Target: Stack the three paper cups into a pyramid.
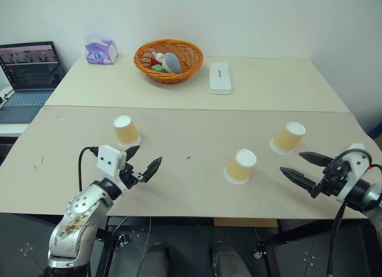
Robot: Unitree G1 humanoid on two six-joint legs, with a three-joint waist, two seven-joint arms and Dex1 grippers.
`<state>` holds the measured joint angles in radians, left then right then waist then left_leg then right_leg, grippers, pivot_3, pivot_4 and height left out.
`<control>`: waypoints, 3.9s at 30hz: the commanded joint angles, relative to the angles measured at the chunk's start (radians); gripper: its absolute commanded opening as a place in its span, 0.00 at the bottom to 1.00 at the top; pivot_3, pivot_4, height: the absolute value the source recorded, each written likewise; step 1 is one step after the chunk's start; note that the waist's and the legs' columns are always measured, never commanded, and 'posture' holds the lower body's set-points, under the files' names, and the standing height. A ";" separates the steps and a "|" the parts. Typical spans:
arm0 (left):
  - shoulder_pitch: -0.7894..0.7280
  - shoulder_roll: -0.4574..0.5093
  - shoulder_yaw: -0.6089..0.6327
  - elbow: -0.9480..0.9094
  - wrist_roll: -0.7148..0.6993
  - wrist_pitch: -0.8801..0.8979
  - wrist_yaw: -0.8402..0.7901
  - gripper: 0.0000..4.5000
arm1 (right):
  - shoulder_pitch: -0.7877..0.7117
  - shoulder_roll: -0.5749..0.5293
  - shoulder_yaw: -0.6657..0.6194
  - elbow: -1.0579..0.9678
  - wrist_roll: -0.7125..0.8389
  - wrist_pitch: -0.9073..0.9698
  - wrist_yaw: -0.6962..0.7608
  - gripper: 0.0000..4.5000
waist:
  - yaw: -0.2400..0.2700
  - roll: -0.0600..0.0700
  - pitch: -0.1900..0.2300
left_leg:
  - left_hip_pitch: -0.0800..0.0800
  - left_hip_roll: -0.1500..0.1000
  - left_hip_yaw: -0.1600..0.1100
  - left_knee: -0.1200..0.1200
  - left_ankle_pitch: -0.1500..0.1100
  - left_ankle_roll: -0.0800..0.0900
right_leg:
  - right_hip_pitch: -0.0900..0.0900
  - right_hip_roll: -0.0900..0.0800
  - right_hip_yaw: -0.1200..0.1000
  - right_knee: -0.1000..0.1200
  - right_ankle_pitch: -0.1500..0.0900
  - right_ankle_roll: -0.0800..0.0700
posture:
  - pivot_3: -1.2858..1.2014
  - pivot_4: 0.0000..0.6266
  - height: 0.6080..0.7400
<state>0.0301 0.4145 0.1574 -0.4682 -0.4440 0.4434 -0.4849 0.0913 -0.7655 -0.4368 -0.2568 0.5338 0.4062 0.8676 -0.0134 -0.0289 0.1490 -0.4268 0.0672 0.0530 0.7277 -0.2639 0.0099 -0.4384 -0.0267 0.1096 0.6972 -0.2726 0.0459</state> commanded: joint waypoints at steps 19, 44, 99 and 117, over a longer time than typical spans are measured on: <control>-0.443 0.230 -0.177 0.108 -0.174 0.135 -0.481 0.98 | -0.034 -0.050 0.039 -0.134 0.070 0.082 0.035 1.00 | -0.001 0.000 0.000 | 0.002 0.000 -0.001 0.000 0.000 0.000 | 0.001 0.001 -0.001 0.001 -0.002 0.000 | 0.52 0.24 0.50; -0.474 0.186 -0.173 0.106 -0.177 0.139 -0.471 0.98 | -0.244 0.041 0.271 0.077 -0.027 -0.034 0.087 1.00 | 0.000 0.000 0.000 | 0.001 0.000 -0.001 0.000 0.000 0.000 | 0.001 0.001 -0.001 0.001 -0.002 -0.001 | 0.52 0.24 0.50; -0.154 0.412 -0.033 0.084 -0.183 0.190 -0.515 1.00 | -0.872 0.348 0.590 0.558 -0.157 -0.096 0.310 0.58 | 0.002 0.001 0.002 | -0.003 0.001 -0.001 0.000 0.000 0.000 | -0.004 0.000 -0.004 0.003 -0.003 -0.002 | 0.52 0.24 0.50; -0.091 0.385 -0.001 0.021 -0.206 0.194 -0.443 1.00 | -1.063 0.519 0.615 0.960 -0.299 -0.285 0.397 0.58 | -0.004 0.002 0.002 | -0.009 0.002 -0.001 0.000 0.001 -0.002 | -0.013 0.000 -0.004 0.006 -0.002 -0.004 | 0.52 0.24 0.50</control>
<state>-0.0637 0.7986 0.1351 -0.4116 -0.6317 0.6397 -0.9303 -0.9462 -0.2478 0.1884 0.7100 0.2379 0.1489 1.2524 -0.0179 -0.0269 0.1511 -0.4366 0.0689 0.0518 0.7272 -0.2632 0.0079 -0.4526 -0.0265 0.1056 0.7037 -0.2749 0.0421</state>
